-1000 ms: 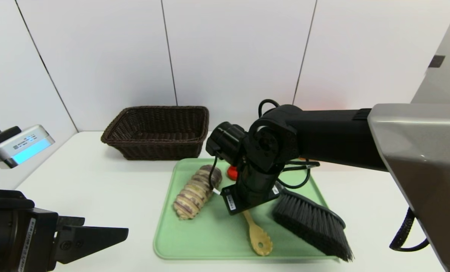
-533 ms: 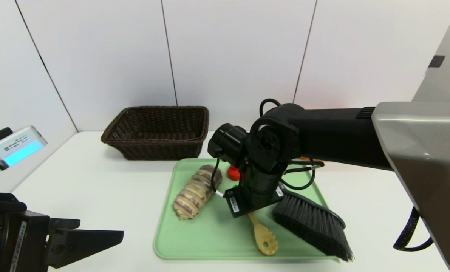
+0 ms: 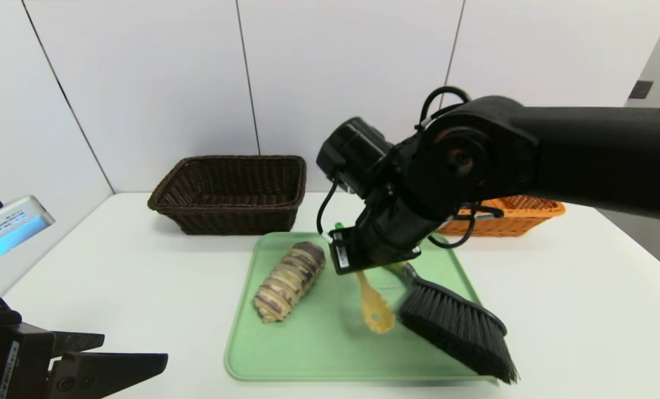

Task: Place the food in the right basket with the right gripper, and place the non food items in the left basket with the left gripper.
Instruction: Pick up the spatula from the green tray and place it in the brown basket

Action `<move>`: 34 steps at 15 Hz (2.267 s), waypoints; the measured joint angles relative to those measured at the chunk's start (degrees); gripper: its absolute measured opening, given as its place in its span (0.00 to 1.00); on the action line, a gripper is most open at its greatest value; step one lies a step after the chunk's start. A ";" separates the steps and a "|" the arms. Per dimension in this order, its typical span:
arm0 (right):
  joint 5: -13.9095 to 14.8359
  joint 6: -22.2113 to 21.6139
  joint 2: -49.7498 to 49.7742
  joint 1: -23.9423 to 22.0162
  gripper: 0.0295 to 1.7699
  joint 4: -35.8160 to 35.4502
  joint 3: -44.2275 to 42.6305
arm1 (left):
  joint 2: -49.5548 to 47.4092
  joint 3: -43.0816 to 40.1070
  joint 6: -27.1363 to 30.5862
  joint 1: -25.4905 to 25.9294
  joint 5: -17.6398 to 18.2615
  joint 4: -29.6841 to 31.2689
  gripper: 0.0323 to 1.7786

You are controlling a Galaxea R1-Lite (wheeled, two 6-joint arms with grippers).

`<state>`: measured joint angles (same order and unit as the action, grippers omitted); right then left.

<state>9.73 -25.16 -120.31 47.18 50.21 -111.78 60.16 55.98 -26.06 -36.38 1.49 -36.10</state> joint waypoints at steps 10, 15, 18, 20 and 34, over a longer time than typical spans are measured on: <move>13.23 13.76 -3.56 2.88 0.06 -58.22 -0.27 | -0.18 -1.62 0.07 -0.02 0.18 -0.26 0.95; 11.22 19.32 -11.80 0.83 0.06 -79.29 -0.82 | 0.06 -2.18 0.27 0.94 0.20 -0.83 0.95; 9.59 21.61 -15.45 -2.19 0.06 -86.13 -0.90 | -0.07 -2.71 0.52 1.93 0.20 -1.30 0.95; 7.16 21.64 -16.43 -3.69 0.06 -86.21 -0.90 | 0.09 -2.62 0.82 2.07 0.22 -1.27 0.95; 4.35 21.92 -19.93 -2.26 0.06 -89.05 -0.90 | 0.76 -2.97 0.99 2.12 0.16 -1.22 0.95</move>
<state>14.08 -3.24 -140.24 44.92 -38.84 -112.68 60.92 53.00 -25.08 -34.26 1.65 -37.32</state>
